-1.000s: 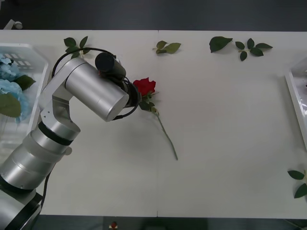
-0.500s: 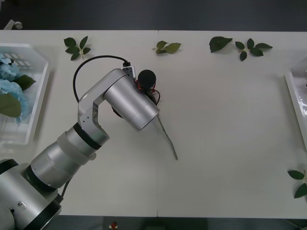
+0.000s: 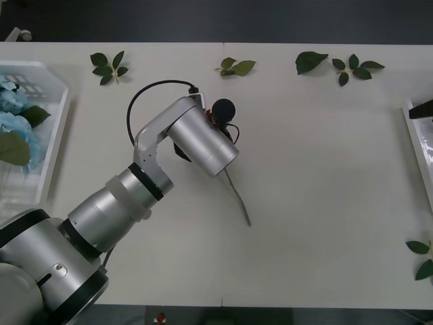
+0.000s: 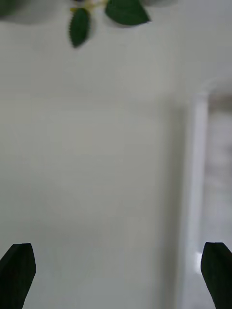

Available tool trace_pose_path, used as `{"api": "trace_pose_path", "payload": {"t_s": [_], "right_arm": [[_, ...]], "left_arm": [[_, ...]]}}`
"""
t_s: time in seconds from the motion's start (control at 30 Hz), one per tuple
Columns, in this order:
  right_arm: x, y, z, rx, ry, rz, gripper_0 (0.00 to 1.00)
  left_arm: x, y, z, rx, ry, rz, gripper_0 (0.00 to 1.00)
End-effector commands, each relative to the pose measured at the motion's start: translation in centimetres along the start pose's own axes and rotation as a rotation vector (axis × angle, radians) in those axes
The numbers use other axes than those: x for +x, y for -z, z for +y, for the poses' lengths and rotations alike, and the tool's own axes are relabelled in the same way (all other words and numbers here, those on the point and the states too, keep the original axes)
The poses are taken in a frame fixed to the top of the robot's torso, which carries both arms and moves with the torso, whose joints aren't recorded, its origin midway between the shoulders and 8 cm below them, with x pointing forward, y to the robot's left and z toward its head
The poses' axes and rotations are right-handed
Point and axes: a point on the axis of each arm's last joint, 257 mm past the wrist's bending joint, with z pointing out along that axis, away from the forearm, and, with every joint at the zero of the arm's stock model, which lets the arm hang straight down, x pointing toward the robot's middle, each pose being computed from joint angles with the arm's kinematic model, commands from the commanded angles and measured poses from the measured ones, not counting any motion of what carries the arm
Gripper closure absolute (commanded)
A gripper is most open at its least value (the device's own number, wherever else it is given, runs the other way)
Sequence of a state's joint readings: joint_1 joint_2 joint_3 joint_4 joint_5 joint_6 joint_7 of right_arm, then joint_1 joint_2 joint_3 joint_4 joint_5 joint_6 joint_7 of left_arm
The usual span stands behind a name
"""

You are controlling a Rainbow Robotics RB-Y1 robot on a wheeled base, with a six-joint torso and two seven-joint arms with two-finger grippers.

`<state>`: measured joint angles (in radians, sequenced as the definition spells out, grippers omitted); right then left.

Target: Put the red flowers into the right box and the blue flowers into the left box

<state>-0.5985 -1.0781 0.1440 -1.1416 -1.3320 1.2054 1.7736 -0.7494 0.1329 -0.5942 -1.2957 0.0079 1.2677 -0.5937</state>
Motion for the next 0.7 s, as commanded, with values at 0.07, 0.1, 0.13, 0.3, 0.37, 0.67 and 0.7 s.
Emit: {"api": "trace_pose_path", "payload": {"t_s": [0.07, 0.1, 0.13, 0.3, 0.37, 0.67, 0.7], "right_arm": [[-2.3, 1.5, 7.2, -0.225, -0.040, -0.043, 0.00], [-2.3, 1.7, 8.1, -0.244, -0.023, -0.043, 0.00], [-2.2, 1.9, 9.5, -0.270, 0.006, -0.043, 0.00], [-0.9, 2.7, 15.2, -0.393, 0.108, -0.041, 0.00], [-0.4, 3.0, 16.8, -0.431, 0.175, -0.049, 0.00], [3.1, 6.1, 22.4, -0.678, 0.391, -0.111, 0.00], [3.4, 6.5, 22.7, -0.698, 0.409, -0.119, 0.00]], "left_arm": [[-2.0, -0.2, -1.7, 0.044, 0.008, -0.046, 0.00], [-1.9, -0.4, -1.6, 0.043, 0.004, -0.045, 0.00], [-1.6, -0.7, -1.3, 0.037, -0.004, -0.041, 0.00], [-0.6, -1.7, -0.9, 0.024, -0.040, -0.030, 0.00], [-0.5, -1.9, -0.8, 0.022, -0.047, -0.029, 0.00], [-0.4, -1.9, -0.8, 0.022, -0.062, -0.027, 1.00], [-0.5, -1.9, -0.7, 0.022, -0.064, -0.029, 1.00]]}}
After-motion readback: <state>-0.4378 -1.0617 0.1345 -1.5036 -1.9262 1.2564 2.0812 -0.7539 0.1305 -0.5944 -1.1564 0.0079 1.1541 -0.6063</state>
